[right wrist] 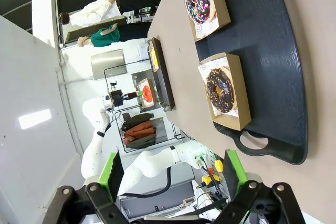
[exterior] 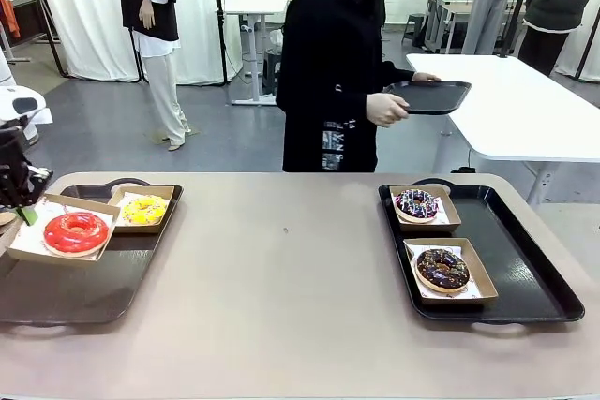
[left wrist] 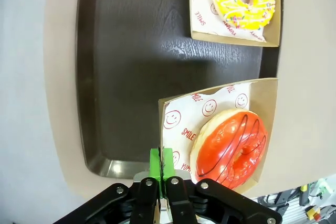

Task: Individually package the donuts and arrange them on the tray.
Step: Place the picked Paper togo box on the Handle tray.

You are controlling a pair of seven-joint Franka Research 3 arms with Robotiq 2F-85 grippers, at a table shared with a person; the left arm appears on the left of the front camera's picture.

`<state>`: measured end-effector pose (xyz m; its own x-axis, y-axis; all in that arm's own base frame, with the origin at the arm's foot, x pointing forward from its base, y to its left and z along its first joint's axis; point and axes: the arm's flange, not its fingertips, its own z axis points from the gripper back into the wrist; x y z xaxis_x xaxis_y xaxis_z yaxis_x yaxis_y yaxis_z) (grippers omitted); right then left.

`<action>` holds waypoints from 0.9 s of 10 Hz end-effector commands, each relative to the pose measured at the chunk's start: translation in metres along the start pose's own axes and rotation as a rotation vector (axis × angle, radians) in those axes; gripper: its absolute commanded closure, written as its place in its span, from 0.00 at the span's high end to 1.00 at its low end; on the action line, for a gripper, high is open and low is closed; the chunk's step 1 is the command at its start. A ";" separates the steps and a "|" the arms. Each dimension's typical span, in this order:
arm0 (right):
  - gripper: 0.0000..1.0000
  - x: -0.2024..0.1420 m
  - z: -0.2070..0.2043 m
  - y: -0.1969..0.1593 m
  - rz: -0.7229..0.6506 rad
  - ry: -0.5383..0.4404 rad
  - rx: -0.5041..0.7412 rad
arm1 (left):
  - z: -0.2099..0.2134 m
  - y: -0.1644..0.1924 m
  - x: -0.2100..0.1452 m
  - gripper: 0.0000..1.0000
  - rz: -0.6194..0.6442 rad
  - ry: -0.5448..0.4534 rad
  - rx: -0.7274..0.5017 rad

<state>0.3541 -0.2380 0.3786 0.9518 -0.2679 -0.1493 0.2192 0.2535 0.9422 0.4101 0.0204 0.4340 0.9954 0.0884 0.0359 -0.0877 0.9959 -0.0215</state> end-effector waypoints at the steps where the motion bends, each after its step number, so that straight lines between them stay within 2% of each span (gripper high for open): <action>1: 1.00 -0.001 0.002 0.002 -0.010 0.004 0.007 | -0.024 -0.001 0.003 0.01 -0.041 -0.034 0.014; 6: 1.00 -0.001 0.002 0.002 -0.010 0.004 0.007 | -0.058 0.002 0.014 0.01 -0.168 -0.014 0.028; 9: 1.00 -0.001 0.002 0.002 -0.010 0.004 0.007 | -0.071 -0.001 0.016 0.01 -0.173 0.005 0.056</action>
<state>0.3541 -0.2380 0.3786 0.9518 -0.2679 -0.1493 0.2191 0.2535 0.9422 0.4269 0.0197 0.3670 0.9973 -0.0715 0.0163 0.0713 0.9974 0.0128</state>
